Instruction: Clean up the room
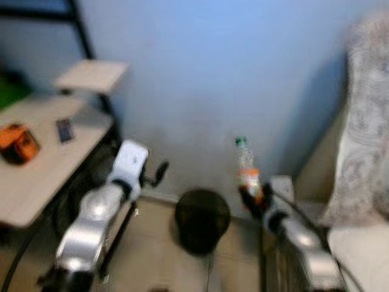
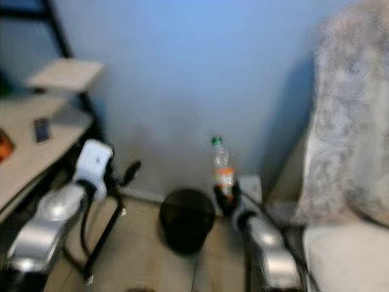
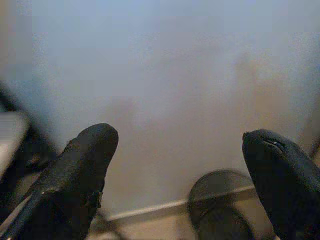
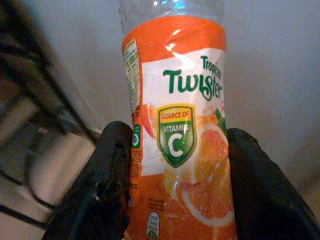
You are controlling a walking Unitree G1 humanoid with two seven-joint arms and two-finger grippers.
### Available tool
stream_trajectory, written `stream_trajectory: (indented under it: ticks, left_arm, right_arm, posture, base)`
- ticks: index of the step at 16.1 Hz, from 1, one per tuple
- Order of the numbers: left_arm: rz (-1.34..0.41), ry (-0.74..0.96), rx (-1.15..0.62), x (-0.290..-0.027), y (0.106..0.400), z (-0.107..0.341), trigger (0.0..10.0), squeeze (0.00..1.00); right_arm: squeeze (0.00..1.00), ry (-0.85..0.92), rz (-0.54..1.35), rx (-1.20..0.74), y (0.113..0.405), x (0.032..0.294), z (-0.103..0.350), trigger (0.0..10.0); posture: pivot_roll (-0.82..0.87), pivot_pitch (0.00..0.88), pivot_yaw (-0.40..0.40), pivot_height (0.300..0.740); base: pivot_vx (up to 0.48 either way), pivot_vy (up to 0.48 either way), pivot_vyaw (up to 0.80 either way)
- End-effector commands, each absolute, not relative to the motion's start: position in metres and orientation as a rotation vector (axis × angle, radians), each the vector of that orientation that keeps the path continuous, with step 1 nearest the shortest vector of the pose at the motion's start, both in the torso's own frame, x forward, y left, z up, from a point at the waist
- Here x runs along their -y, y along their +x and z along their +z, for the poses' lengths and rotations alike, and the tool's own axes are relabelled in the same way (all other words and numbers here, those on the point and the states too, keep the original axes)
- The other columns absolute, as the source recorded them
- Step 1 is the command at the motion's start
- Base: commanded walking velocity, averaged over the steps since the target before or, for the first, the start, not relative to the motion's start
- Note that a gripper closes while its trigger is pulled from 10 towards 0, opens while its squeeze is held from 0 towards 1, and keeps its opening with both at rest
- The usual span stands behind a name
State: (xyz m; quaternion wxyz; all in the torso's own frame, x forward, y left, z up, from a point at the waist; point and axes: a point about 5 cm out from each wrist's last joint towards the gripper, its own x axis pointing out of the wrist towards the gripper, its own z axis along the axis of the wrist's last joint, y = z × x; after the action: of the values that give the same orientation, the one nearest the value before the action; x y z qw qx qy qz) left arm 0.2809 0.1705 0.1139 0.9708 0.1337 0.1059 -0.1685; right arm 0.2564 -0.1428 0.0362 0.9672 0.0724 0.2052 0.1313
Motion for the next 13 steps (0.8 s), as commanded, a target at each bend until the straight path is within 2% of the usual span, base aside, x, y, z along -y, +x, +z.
stream_trajectory:
  ticks: [1, 2, 13]
  left_arm:
    - [-0.349, 0.262, -0.208, -0.1675, 0.2813, 0.1154, 10.0, 0.00]
    - [-0.347, 0.257, -0.217, -0.1690, 0.2808, 0.1138, 10.0, 0.00]
    - [-0.358, 0.260, -0.226, -0.1691, 0.2801, 0.1129, 10.0, 0.00]
  right_arm:
    - [0.00, 0.119, 0.234, -0.400, 0.2592, 0.1470, 0.0385, 10.0]
    - [0.00, 0.134, 0.183, -0.403, 0.2639, 0.1500, 0.0389, 10.0]
    - [0.00, 0.081, 0.193, -0.410, 0.2666, 0.1482, 0.0368, 10.0]
  posture:
    - [0.02, 0.000, -0.003, 0.740]
    - [0.01, 0.000, -0.002, 0.740]
    - [0.01, 0.000, -0.003, 0.740]
  base:
    - [0.000, 0.000, 0.00]
    - [0.296, 0.000, 0.00]
    - [0.322, 0.000, 0.00]
